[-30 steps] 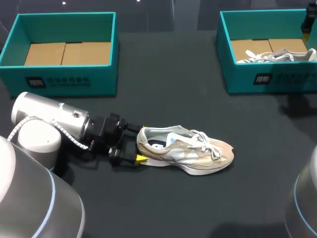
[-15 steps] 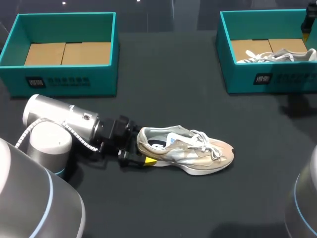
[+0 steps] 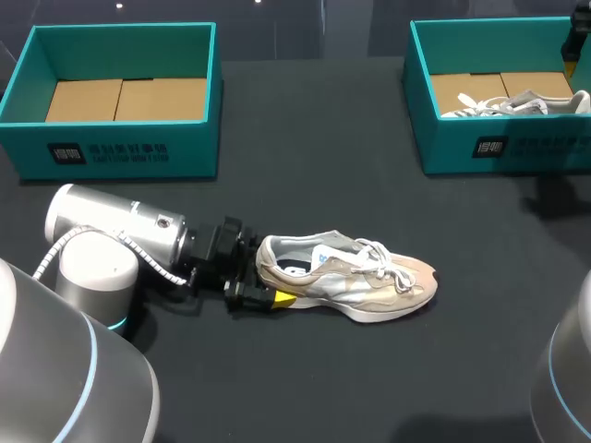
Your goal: Take the shoe out of the shoebox, open the shoe tongue, remove and reinsert the insole, then place the shoe into the shoebox
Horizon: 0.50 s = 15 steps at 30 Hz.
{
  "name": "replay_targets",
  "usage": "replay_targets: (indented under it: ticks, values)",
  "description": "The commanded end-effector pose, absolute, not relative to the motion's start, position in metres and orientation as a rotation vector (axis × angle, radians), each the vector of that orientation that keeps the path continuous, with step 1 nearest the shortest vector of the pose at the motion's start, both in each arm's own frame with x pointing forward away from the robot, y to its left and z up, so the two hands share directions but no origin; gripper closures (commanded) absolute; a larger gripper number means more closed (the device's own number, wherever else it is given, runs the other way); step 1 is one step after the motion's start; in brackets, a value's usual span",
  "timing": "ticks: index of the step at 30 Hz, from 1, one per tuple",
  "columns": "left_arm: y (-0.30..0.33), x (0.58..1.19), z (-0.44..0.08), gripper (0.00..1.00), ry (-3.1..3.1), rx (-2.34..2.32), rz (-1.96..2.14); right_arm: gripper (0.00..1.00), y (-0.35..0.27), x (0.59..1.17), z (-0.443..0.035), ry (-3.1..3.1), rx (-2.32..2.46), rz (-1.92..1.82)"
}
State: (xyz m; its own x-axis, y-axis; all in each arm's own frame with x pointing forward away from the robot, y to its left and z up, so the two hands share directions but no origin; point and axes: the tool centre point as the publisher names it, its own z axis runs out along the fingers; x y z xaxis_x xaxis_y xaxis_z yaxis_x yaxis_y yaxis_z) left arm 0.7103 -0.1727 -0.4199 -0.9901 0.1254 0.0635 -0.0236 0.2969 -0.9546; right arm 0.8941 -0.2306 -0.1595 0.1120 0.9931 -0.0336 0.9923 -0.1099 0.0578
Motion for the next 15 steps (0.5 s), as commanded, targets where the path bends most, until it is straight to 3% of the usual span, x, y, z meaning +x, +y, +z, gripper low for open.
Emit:
replay_targets:
  ticks: [1, 15]
  values:
    - [-0.171, 0.7081, -0.4222, 1.0, -2.437, -0.075, 1.8, 0.0, -0.2305, 0.894, -0.1596, 2.05, 2.293, 0.019]
    - [-0.1701, 0.7086, -0.4226, 1.0, -2.446, -0.069, 1.794, 0.0, -0.2305, 0.894, -0.1596, 2.05, 2.293, 0.019]
